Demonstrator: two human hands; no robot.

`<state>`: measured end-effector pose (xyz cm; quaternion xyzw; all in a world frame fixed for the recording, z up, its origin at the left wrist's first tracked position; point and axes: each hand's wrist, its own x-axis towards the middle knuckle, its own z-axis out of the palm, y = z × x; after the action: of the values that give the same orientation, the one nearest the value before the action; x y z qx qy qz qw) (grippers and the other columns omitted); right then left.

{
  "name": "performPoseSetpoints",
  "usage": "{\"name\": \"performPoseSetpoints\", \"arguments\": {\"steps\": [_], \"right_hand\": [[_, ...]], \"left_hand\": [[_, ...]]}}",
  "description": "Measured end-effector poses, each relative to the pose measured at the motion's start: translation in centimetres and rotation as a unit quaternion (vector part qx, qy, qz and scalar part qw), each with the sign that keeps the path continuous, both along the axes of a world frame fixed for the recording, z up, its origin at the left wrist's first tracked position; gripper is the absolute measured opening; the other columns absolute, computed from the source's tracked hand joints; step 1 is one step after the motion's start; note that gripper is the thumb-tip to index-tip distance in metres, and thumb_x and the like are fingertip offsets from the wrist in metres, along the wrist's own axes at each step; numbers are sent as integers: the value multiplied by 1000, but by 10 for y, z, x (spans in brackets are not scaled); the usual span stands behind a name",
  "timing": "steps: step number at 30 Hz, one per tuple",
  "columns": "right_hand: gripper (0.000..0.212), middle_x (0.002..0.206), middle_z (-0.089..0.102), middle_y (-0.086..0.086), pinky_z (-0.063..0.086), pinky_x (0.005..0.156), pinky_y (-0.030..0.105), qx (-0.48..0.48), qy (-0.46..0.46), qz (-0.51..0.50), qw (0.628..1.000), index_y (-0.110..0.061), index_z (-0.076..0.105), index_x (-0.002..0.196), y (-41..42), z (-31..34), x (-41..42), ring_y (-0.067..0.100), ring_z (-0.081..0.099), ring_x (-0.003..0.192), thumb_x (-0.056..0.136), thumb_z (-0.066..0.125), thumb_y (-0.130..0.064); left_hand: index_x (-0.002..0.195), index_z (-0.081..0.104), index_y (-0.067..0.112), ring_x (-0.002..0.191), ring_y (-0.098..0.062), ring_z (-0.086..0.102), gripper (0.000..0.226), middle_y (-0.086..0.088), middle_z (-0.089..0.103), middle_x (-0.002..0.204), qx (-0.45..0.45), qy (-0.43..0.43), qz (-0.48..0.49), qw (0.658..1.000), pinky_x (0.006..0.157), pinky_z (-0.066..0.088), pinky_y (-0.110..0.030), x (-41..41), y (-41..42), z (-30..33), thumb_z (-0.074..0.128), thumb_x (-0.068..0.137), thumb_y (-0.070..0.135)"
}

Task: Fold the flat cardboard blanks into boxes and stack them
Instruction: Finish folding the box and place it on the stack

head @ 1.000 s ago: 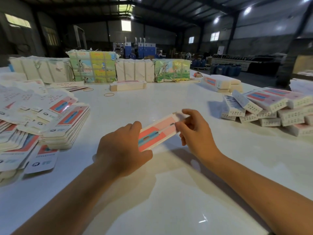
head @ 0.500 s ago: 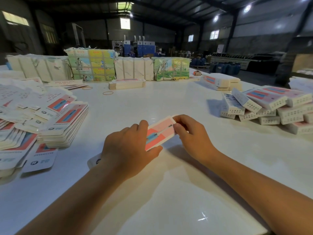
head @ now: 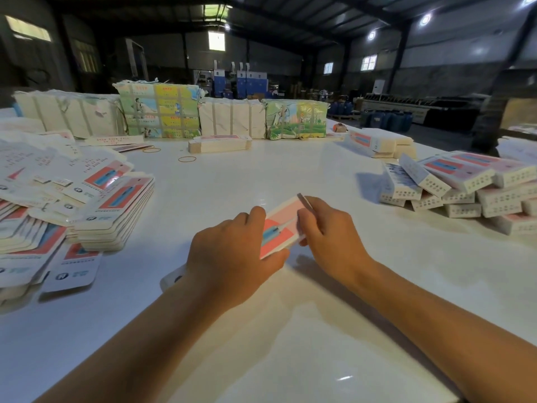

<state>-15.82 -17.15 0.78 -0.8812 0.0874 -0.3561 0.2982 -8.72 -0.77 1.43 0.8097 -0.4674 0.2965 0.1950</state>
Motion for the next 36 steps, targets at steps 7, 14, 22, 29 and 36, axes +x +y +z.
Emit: {"name": "performPoseSetpoints", "arguments": {"steps": [7, 14, 22, 29, 36], "right_hand": [[43, 80, 74, 3, 58, 75, 33, 317, -49, 99, 942, -22, 74, 76, 4, 9, 0, 20, 70, 81, 101, 40, -16], [40, 84, 74, 3, 60, 73, 36, 497, -47, 150, 853, -23, 68, 97, -4, 14, 1, 18, 71, 78, 94, 38, 3], [45, 101, 69, -2, 57, 86, 35, 317, -88, 44, 943, -29, 68, 104, 3, 9, -1, 19, 66, 96, 95, 32, -2], [27, 84, 68, 4, 49, 70, 32, 79, -58, -18, 995, -16, 64, 109, 11, 3, -7, 24, 63, 79, 100, 39, -12], [52, 135, 45, -17, 41, 98, 14, 255, -37, 107, 960, -22, 27, 148, 13, 9, -6, 0, 48, 120, 100, 42, -9]], "left_hand": [[90, 63, 4, 46, -24, 55, 52, -8, 62, 65, -1, -64, 13, 998, 41, 39, -24, 5, 1, 0, 77, 67, 48], [91, 64, 5, 49, -24, 56, 54, -6, 61, 66, -12, -103, 15, 995, 44, 37, -23, 11, 0, -2, 77, 64, 50], [94, 65, 4, 51, -22, 55, 54, -7, 62, 69, 7, -107, 12, 994, 46, 40, -24, 9, -3, -3, 74, 68, 51], [91, 65, 4, 48, -22, 52, 52, -7, 59, 65, 14, -106, 19, 994, 44, 36, -23, 3, -6, -3, 77, 66, 47], [90, 64, 0, 47, -25, 56, 55, -12, 62, 66, -3, -79, 23, 997, 44, 43, -25, 5, -4, 2, 62, 71, 52]]}}
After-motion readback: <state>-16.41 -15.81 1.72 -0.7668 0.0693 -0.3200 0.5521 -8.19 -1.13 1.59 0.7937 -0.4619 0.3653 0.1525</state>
